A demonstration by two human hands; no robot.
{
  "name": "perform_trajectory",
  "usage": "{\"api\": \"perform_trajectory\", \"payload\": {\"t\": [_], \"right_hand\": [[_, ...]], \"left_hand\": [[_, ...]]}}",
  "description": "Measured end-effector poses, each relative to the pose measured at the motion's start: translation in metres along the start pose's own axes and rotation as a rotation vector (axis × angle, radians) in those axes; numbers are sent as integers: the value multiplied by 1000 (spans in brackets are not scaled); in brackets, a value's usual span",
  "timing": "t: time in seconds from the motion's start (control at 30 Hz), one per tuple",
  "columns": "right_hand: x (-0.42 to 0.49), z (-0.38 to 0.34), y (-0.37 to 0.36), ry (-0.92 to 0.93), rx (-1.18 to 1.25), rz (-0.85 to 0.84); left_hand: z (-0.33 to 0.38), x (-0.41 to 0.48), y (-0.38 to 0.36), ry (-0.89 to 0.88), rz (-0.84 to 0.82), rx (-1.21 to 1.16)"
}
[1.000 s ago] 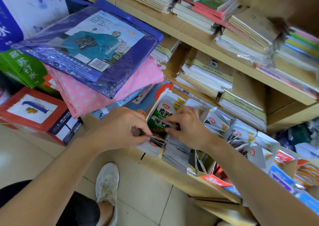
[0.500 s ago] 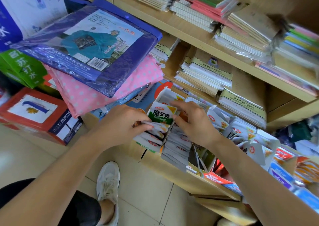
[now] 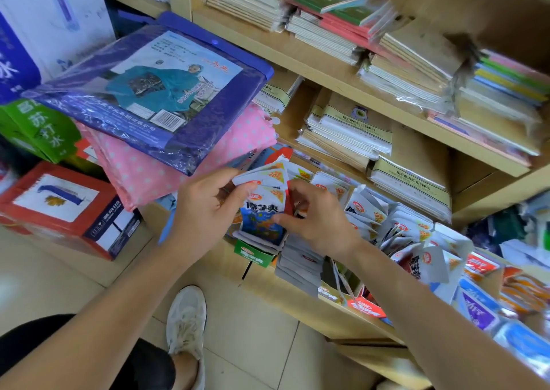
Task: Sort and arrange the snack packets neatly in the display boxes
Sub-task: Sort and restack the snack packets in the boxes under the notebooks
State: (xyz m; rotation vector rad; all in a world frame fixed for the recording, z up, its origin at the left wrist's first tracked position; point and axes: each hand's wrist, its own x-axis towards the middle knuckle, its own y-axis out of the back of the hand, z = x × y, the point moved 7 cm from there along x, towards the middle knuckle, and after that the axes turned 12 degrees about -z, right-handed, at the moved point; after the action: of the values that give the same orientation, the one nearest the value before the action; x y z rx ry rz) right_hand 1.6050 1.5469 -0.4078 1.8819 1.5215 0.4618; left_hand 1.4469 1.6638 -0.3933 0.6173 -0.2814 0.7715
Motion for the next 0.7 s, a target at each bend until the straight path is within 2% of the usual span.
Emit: {"api": "perform_trajectory", "payload": {"t": [0.07,0.17,0.23,0.3,0.33,0.37,0.53,0.6,0.7], "right_hand": [[3,1,2,4,85,45],[3,10,14,-24,302,202],[0,18,22,-42,484,303],[-5,25,31,-48,627,390],[-9,27,37,-53,661,434],[-14,30,43,-57,673,482],[-48,43,68,-55,708,704],[-64,47,74,-67,696,754],[-85,51,75,-62,697,785]], "left_hand": [[-3,2,-2,100,-20,-163],[-1,2,1,150,-68,-260],[3,1,-3,107,-289,-278],[6,-7,-18,16,-612,-93],[4,-11,-25,-26,-696,22],[1,-12,-28,-44,-704,83],[-15,-4,-21,84,-443,83],[-17,-5,-18,128,-369,79],[-8,-5,-9,134,-174,12]]}}
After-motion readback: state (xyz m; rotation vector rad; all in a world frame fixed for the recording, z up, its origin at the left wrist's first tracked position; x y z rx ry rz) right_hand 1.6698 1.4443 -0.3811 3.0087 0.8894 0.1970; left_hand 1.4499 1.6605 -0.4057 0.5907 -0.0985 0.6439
